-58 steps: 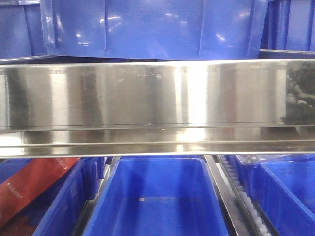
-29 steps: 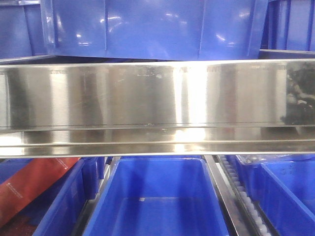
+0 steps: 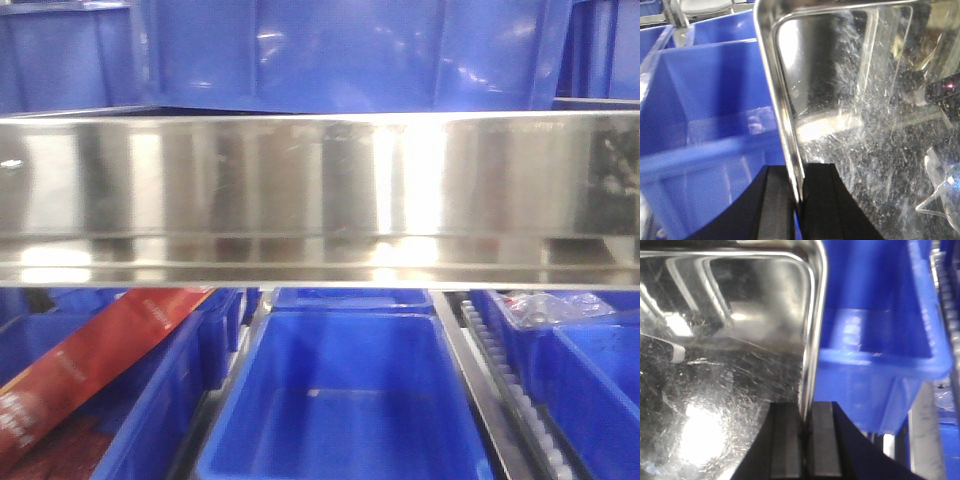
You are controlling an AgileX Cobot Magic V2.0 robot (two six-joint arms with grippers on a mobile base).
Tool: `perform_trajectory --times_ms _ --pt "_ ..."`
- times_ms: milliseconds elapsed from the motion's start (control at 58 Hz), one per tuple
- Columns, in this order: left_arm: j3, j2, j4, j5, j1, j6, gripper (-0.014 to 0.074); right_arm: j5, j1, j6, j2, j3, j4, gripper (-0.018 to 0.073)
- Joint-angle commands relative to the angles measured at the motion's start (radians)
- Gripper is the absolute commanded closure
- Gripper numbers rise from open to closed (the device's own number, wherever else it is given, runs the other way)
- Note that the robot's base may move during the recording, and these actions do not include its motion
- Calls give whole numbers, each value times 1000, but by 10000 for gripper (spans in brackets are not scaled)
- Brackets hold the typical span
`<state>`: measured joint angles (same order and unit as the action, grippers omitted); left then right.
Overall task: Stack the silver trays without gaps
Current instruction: 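Drive the base away from the shelf holding the tray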
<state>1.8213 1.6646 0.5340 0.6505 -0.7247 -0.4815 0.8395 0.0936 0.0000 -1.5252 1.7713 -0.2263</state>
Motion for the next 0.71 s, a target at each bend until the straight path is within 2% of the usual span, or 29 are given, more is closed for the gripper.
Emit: perform_trajectory --times_ms 0,690 --pt "8 -15 3 -48 -8 23 603 -64 1 -17 13 14 -17 637" --pt "8 -15 3 -48 -8 23 603 -64 1 -17 13 14 -17 637"
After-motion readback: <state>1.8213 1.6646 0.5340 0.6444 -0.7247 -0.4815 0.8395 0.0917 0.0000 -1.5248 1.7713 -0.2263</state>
